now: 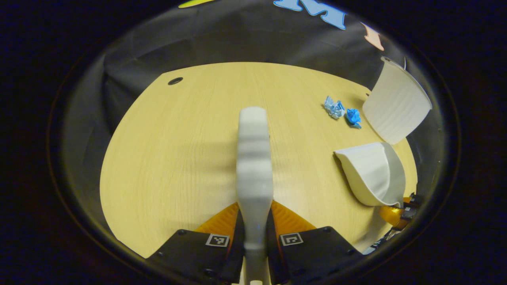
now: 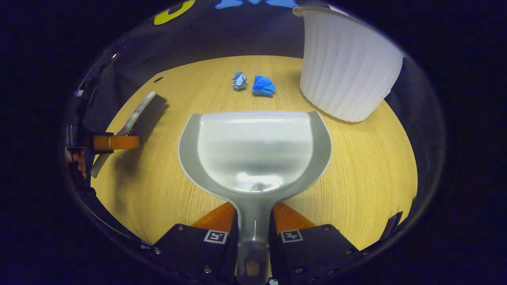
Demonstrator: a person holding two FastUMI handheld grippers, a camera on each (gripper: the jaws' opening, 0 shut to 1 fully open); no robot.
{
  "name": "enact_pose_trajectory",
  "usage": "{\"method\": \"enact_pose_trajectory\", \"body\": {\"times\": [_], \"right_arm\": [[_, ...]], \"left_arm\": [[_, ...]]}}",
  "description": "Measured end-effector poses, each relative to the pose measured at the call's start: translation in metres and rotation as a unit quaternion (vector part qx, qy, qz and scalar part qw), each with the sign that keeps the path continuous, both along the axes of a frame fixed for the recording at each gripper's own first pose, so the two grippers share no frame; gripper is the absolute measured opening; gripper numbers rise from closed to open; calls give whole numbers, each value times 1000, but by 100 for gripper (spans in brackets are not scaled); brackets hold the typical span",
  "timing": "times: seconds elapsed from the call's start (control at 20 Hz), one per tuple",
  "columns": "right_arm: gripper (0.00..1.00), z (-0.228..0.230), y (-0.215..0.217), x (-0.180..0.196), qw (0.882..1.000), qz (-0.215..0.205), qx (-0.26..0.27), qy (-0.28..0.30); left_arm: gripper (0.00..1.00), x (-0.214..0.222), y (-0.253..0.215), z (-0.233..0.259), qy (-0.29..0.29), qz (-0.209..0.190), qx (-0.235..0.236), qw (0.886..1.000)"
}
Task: Pick up the small broom and dustpan from the desktop, sweep the trash into the dustpan with the broom, and then empty the trash into the garbage bin.
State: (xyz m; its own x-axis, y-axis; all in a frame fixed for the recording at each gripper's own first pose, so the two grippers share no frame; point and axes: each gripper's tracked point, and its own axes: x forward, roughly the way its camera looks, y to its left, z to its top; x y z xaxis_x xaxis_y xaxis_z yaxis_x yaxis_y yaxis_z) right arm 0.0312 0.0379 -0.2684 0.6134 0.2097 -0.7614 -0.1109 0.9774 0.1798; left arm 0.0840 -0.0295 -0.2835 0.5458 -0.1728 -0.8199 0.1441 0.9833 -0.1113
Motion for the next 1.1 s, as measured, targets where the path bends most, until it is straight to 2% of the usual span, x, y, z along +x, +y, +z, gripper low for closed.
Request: {"method": "enact_pose_trajectory", "body": {"times": [0.3, 0.65, 0.9, 1.1], "right_arm": [[34, -1, -13, 9, 1000, 27, 0, -7], [34, 1, -27, 23, 999, 40, -5, 3], [34, 2, -29, 25, 999, 52, -14, 10], [34, 4, -29, 25, 998, 56, -17, 14]], "left_arm": [[34, 61, -37, 8, -30, -43, 13, 999], [33, 118, -77, 4, -52, -102, 36, 993], [33, 153, -107, -2, -65, -158, 59, 984], [33, 167, -135, -1, -74, -227, 76, 968]]}}
